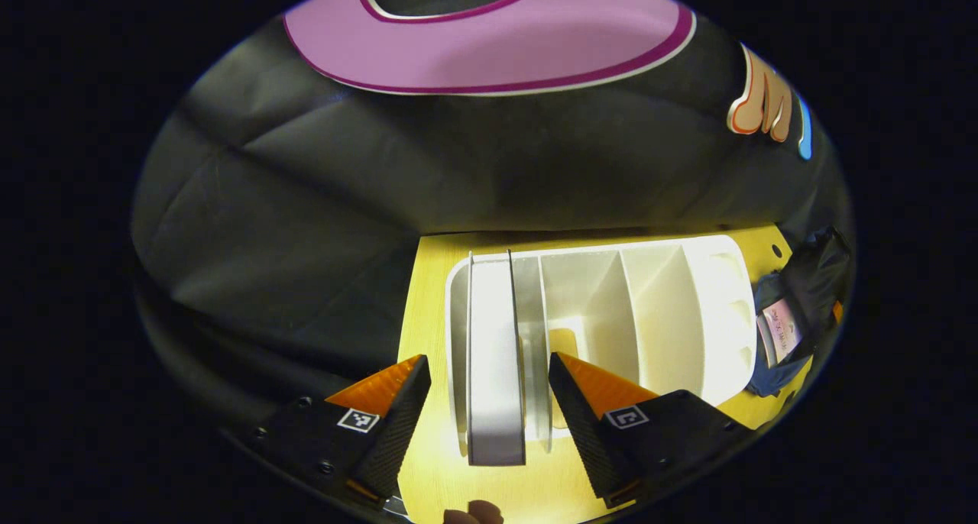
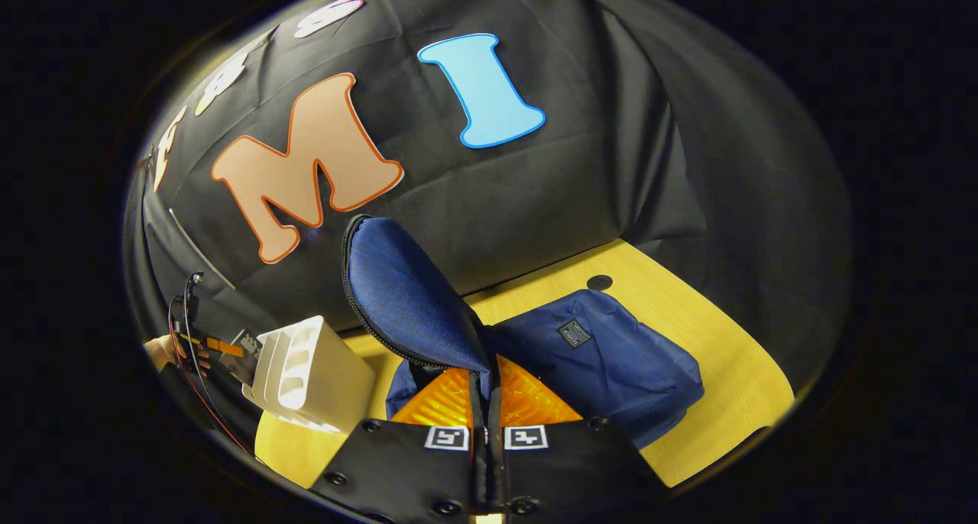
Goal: Open the schoolbag, grab two books from the bookshelf and put them into the schoolbag.
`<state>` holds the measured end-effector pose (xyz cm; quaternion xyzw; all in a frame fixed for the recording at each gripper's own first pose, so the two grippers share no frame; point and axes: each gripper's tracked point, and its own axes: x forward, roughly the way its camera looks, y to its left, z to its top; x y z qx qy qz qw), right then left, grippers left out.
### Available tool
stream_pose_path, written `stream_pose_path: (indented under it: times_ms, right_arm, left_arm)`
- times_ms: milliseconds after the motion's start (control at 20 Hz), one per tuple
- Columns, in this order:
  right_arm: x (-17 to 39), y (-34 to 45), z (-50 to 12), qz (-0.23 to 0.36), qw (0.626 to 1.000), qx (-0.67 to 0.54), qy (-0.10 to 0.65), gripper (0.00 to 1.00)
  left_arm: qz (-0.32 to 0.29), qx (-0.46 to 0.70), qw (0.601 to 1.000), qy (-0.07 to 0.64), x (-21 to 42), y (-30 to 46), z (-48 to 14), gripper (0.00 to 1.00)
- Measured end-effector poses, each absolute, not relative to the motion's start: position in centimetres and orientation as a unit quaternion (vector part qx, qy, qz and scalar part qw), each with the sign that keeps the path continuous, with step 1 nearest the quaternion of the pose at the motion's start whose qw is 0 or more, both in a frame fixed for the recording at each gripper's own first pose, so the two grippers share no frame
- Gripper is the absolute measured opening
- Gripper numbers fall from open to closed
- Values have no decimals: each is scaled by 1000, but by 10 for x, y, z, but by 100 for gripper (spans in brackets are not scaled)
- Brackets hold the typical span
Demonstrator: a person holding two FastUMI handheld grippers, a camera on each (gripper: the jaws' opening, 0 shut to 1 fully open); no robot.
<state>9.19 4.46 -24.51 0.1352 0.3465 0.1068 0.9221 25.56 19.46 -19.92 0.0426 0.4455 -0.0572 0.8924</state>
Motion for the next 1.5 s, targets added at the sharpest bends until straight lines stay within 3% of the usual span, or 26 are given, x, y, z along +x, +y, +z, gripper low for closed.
stream_pose_path:
  times_ms: [500, 600, 900, 1500]
  right_arm:
    - [89, 45, -244, 104, 923, 126, 349, 3]
    - [92, 48, -245, 104, 923, 125, 350, 1]
    - [90, 44, -244, 103, 923, 123, 349, 3]
    - [92, 46, -244, 111, 923, 118, 350, 3]
  left_arm:
    - [-66, 39, 874, 481, 259, 190, -228, 89]
    - [-70, 36, 867, 492, 259, 187, -237, 84]
    - [-76, 33, 842, 533, 246, 190, -251, 40]
    - [-55, 29, 844, 533, 233, 199, -237, 35]
